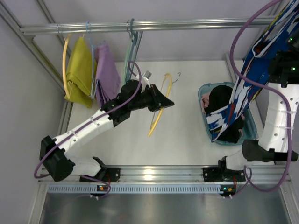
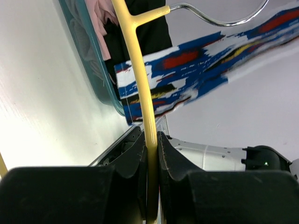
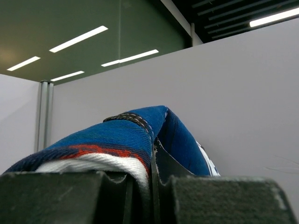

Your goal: Remove the trousers from the hanger

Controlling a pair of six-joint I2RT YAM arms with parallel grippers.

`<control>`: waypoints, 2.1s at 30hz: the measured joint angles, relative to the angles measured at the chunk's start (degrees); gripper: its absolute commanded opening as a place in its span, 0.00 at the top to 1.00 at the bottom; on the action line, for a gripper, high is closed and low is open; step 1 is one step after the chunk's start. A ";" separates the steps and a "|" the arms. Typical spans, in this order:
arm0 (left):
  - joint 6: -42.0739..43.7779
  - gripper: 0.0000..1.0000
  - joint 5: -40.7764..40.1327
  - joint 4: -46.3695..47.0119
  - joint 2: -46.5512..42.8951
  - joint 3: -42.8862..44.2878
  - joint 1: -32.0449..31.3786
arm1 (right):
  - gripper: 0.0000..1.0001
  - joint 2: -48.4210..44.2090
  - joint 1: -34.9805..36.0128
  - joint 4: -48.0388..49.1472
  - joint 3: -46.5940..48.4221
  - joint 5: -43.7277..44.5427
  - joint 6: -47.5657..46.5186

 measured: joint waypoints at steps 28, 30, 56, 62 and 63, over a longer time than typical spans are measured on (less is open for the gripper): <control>6.88 1.00 2.95 0.98 -1.53 2.12 -0.09 | 1.00 -30.95 -9.57 -12.50 -49.46 -17.97 29.35; 7.91 1.00 2.95 1.01 -1.84 2.12 -0.13 | 1.00 -32.63 -9.57 -15.04 -52.35 -18.75 31.32; 13.51 1.00 3.02 0.98 -1.92 3.63 0.13 | 1.00 -46.64 -9.62 -26.03 -87.67 -24.94 45.18; 14.86 1.00 3.37 0.96 -1.92 3.76 0.13 | 1.00 -46.03 -9.62 -26.14 -93.85 -28.24 41.72; 15.17 1.00 3.45 0.94 -1.95 3.76 0.13 | 1.00 -44.85 -9.62 -25.94 -94.53 -28.39 40.68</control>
